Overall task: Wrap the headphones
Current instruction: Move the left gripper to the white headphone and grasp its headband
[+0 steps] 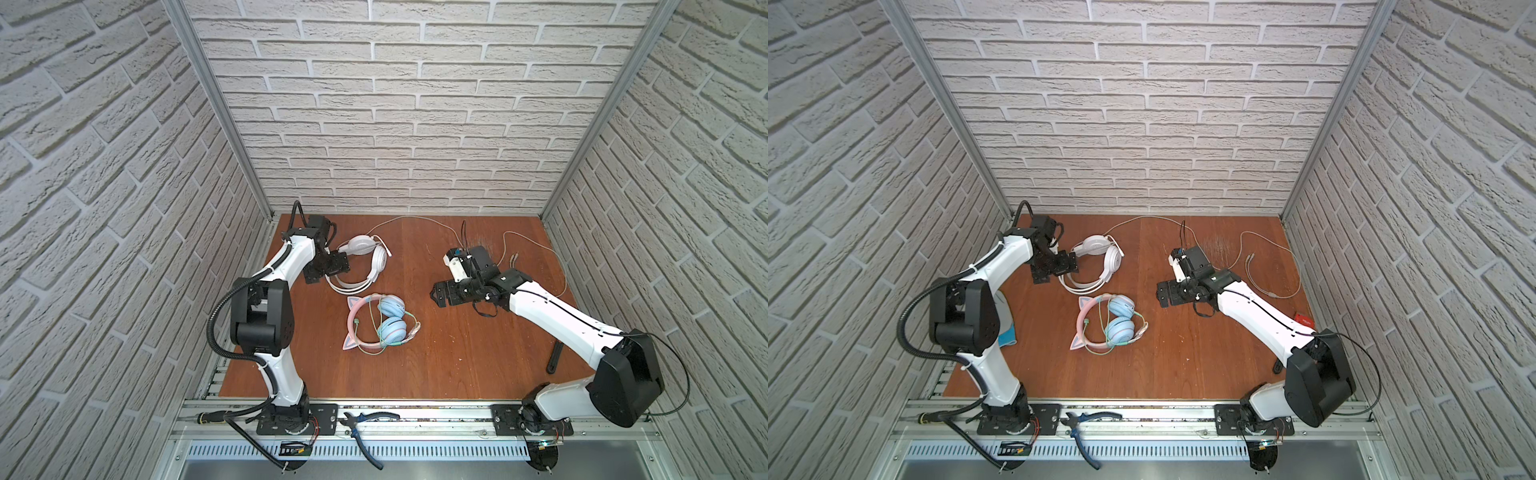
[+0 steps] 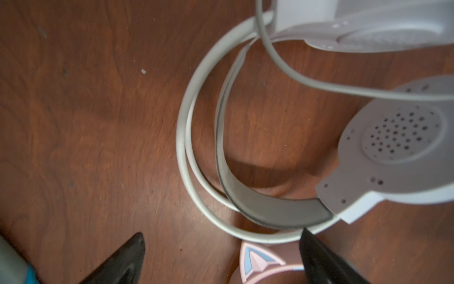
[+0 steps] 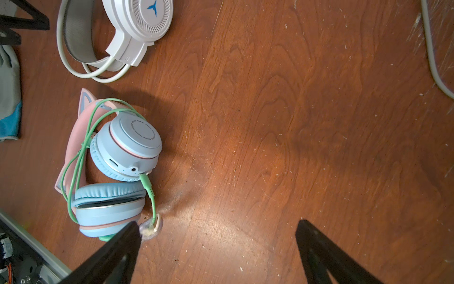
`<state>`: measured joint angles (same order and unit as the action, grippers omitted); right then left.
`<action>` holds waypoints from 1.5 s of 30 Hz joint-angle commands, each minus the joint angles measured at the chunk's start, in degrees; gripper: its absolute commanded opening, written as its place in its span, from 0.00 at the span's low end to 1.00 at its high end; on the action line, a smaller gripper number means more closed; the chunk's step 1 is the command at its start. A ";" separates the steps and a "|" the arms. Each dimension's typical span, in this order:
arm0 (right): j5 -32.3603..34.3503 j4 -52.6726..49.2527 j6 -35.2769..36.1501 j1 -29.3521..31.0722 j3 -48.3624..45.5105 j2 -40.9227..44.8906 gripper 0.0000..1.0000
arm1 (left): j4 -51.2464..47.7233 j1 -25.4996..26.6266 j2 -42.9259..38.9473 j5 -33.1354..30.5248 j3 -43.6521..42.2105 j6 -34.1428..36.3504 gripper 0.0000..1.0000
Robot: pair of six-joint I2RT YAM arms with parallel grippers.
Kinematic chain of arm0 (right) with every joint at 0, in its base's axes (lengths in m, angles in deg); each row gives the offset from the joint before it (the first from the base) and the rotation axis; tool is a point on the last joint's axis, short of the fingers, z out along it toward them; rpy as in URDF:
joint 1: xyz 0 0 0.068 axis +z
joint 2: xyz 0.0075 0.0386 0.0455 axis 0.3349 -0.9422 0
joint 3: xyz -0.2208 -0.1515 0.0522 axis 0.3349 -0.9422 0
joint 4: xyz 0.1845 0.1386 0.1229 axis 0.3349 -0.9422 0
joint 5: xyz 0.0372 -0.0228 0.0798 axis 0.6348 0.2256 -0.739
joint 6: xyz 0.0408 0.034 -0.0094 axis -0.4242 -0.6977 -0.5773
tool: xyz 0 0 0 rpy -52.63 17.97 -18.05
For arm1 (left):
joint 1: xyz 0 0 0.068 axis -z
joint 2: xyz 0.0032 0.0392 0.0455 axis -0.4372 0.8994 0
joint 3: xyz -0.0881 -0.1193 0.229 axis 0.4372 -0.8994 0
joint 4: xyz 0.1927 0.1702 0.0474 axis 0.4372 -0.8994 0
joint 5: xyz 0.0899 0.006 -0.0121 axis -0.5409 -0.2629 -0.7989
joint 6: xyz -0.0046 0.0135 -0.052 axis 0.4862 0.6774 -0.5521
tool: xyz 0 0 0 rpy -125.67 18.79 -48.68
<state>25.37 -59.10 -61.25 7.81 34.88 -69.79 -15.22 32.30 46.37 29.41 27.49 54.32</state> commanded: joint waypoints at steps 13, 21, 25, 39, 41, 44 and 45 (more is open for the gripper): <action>2.07 0.41 -0.90 -0.13 0.01 2.35 1.00 | 3.25 -1.06 12.31 -0.90 4.77 -3.54 0.74; 2.69 -0.01 -0.83 -0.17 0.45 1.58 1.00 | 6.59 -1.01 13.67 0.11 2.67 -5.87 0.54; 2.57 -0.76 -0.46 -0.13 1.40 0.81 1.00 | 6.32 -0.60 13.72 -0.33 2.04 -5.89 0.48; 3.28 -1.68 0.15 -0.15 1.58 0.44 1.00 | 3.60 1.19 9.90 -3.29 -1.83 -4.52 0.60; 3.19 -1.98 0.33 -0.15 2.15 0.00 1.00 | 3.64 1.10 10.80 -3.36 -1.47 -4.35 0.57; 3.17 -2.20 0.41 -0.14 2.25 0.11 1.00 | 3.80 1.19 12.17 -3.16 -0.65 -4.25 0.51; 3.34 -2.28 0.38 -0.19 2.14 0.23 1.00 | 3.81 1.19 12.50 -3.21 -0.52 -4.38 0.49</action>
<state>28.19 -61.11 -61.38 7.81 35.53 -69.72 -9.58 33.24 56.70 27.10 26.86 49.47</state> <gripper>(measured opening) 0.998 0.495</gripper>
